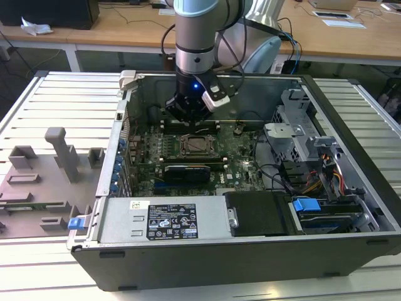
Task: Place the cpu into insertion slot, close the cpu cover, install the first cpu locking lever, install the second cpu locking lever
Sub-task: 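Install the first cpu locking lever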
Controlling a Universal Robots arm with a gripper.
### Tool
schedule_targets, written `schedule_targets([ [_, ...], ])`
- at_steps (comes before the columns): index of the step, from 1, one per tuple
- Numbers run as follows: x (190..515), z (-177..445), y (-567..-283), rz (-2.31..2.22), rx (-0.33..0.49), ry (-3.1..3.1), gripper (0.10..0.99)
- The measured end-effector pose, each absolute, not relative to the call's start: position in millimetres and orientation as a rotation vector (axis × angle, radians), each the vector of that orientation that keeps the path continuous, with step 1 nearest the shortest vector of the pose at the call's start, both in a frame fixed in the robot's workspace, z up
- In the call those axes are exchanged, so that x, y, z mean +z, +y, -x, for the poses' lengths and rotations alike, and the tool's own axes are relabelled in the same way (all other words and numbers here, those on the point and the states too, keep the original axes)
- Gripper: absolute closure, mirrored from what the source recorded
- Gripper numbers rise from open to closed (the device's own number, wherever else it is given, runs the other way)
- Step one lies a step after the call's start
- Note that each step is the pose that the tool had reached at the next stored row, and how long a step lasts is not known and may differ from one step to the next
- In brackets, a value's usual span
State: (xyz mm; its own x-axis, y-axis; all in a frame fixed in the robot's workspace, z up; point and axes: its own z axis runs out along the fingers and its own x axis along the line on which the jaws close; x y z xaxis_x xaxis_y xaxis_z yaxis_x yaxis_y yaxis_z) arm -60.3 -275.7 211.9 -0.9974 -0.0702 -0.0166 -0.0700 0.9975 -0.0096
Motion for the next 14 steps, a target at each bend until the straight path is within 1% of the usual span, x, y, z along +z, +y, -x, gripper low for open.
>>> schedule_targets([
  [14, 204.4, 38.8, -272.7, 0.11, 0.0, 3.137, 0.98],
])
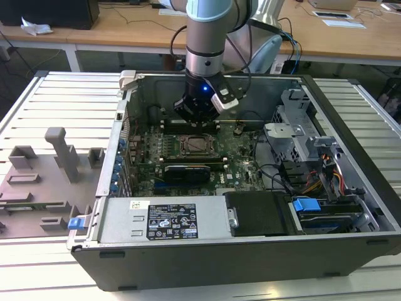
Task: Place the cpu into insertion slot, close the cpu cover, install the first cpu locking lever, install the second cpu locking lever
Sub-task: 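Install the first cpu locking lever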
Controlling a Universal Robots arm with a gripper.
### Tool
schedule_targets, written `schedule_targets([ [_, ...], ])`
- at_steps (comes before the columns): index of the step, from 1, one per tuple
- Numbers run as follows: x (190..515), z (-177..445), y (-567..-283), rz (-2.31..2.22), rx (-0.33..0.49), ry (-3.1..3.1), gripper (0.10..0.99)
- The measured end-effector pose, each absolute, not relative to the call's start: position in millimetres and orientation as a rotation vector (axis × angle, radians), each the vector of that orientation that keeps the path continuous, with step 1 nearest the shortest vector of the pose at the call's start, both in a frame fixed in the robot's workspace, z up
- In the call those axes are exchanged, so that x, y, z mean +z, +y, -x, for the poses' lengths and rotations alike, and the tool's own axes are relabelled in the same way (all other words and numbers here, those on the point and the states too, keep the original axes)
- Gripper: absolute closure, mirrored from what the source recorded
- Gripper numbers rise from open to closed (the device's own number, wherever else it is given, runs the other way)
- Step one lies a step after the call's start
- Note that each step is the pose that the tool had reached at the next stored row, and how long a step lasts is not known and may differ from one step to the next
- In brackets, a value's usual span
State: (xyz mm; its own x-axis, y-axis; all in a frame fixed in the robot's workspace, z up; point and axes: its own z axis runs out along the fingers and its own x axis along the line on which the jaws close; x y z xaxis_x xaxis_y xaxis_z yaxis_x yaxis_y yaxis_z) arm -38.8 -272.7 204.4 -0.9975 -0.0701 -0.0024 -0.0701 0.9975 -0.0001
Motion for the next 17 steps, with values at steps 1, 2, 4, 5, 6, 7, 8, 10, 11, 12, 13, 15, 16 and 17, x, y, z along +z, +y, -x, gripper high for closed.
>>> schedule_targets([
  [1, 204.3, 37.2, -272.8, 0.11, 0.0, 3.138, 0.98],
  [2, 204.1, 35.7, -272.8, 0.11, 0.0, 3.138, 0.98],
  [4, 203.5, 33.4, -273.1, 0.11, 0.0, 3.139, 0.98],
  [5, 202.3, 32.6, -273.3, 0.11, 0.002, 3.139, 0.98],
  [6, 201.2, 32.3, -273.8, 0.11, 0.003, 3.141, 0.98],
  [7, 200.6, 32.3, -274.1, 0.11, 0.004, 3.142, 0.98],
  [8, 200.0, 32.3, -274.3, 0.11, 0.007, 3.143, 0.98],
  [10, 199.7, 32.3, -274.1, 0.11, 0.011, 3.142, 0.98],
  [11, 200.4, 32.2, -274.0, 0.11, 0.012, 3.142, 0.98],
  [12, 202.1, 32.0, -273.6, 0.11, 0.015, 3.141, 0.98],
  [13, 204.2, 31.9, -273.6, 0.11, 0.014, 3.141, 0.98],
  [15, 211.2, 32.2, -273.9, 0.111, 0.011, 3.141, 0.98],
  [16, 211.9, 32.3, -274.3, 0.111, 0.007, 3.141, 0.98],
  [17, 212.1, 32.7, -276.2, 0.111, -0.005, 3.141, 0.98],
])
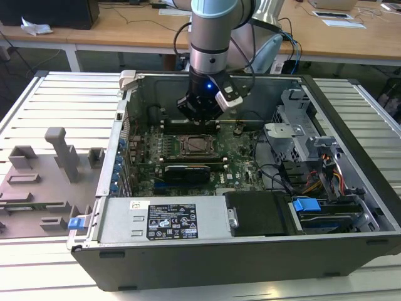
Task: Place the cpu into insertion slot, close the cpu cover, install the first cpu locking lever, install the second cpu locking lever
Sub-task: 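Install the first cpu locking lever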
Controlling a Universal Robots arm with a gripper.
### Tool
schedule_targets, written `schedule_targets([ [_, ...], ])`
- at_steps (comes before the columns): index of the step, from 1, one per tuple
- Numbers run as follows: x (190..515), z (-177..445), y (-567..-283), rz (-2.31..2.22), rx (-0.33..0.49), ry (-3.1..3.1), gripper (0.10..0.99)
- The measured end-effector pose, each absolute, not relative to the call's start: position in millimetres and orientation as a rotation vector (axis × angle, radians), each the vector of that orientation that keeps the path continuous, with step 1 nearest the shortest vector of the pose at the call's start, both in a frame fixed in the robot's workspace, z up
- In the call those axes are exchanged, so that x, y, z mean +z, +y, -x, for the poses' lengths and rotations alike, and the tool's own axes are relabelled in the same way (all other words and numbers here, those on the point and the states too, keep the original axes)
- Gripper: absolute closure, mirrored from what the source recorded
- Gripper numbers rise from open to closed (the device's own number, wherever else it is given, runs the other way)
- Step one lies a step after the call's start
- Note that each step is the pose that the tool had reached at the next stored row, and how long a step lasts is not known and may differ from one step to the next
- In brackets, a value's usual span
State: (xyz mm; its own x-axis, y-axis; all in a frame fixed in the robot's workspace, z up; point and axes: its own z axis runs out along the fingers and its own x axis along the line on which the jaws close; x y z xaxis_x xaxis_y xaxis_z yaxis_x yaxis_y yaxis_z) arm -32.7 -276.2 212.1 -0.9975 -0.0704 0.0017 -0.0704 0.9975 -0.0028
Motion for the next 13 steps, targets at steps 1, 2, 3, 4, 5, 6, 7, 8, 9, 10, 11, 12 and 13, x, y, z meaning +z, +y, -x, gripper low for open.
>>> schedule_targets([
  [1, 212.1, 32.8, -277.9, -0.111, 0.009, -3.138, 0.98],
  [2, 212.1, 33.0, -280.6, -0.111, 0.012, -3.138, 0.98],
  [3, 212.1, 33.4, -285.0, -0.11, 0.014, -3.138, 0.98],
  [4, 212.1, 33.8, -291.2, -0.11, 0.014, -3.138, 0.98],
  [5, 212.1, 33.9, -294.3, -0.111, 0.014, -3.138, 0.98],
  [6, 212.1, 34.0, -297.1, -0.111, 0.014, -3.138, 0.98],
  [7, 212.1, 34.4, -304.1, -0.11, 0.014, -3.138, 0.98],
  [8, 212.1, 34.6, -309.8, -0.11, 0.014, -3.138, 0.98],
  [9, 212.1, 34.7, -314.7, -0.111, 0.014, -3.138, 0.98],
  [10, 212.1, 34.7, -315.5, -0.11, 0.014, -3.138, 0.98],
  [11, 212.7, 34.8, -315.6, -0.11, 0.014, -3.138, 0.98],
  [12, 213.3, 34.8, -315.6, -0.11, 0.014, -3.138, 0.98],
  [13, 214.9, 34.7, -315.6, -0.11, 0.014, -3.138, 0.98],
])
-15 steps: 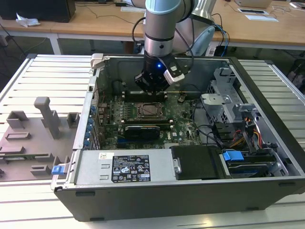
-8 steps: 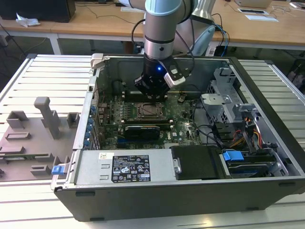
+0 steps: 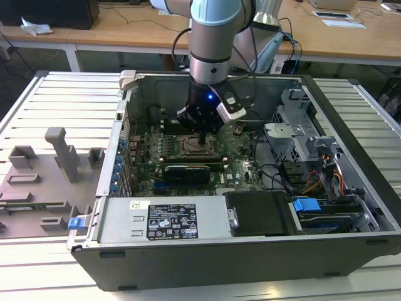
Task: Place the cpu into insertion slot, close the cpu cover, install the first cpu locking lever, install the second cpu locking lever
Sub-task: 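Install the first cpu locking lever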
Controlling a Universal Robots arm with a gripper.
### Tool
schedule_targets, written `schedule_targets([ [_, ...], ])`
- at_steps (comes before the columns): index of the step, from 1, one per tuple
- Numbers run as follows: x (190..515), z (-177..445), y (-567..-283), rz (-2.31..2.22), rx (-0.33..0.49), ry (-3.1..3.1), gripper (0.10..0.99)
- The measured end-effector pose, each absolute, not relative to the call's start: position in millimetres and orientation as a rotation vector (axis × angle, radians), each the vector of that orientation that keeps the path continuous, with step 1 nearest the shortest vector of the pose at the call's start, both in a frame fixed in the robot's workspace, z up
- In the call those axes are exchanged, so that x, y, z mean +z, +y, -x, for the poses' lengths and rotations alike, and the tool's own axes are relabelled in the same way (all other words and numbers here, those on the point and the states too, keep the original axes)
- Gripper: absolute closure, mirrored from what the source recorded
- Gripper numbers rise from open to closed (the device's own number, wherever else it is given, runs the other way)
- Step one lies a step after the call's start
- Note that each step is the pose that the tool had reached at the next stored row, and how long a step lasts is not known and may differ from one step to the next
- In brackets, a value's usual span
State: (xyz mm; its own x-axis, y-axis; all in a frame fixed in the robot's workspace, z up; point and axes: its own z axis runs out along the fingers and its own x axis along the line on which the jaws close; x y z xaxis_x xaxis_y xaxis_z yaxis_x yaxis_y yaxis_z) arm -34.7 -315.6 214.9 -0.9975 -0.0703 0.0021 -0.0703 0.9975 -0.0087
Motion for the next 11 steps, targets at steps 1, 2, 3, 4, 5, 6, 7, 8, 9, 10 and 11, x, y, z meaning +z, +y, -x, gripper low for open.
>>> schedule_targets([
  [1, 216.5, 34.7, -315.6, -0.11, 0.014, -3.138, 0.98],
  [2, 217.5, 34.7, -315.6, -0.11, 0.014, -3.138, 0.98],
  [3, 219.0, 34.7, -315.6, -0.11, 0.014, -3.138, 0.98],
  [4, 220.4, 34.7, -315.6, -0.11, 0.014, -3.138, 0.98],
  [5, 222.3, 34.7, -315.6, -0.11, 0.014, -3.138, 0.98],
  [6, 224.1, 34.7, -315.6, -0.111, 0.014, -3.138, 0.98],
  [7, 225.2, 34.7, -315.6, -0.11, 0.014, -3.138, 0.98],
  [8, 226.3, 34.7, -315.6, -0.11, 0.014, -3.138, 0.98],
  [9, 228.5, 34.7, -315.6, -0.111, 0.014, -3.138, 0.98],
  [10, 229.9, 34.7, -315.6, -0.11, 0.014, -3.138, 0.98],
  [11, 231.1, 34.7, -315.6, -0.11, 0.014, -3.138, 0.98],
])
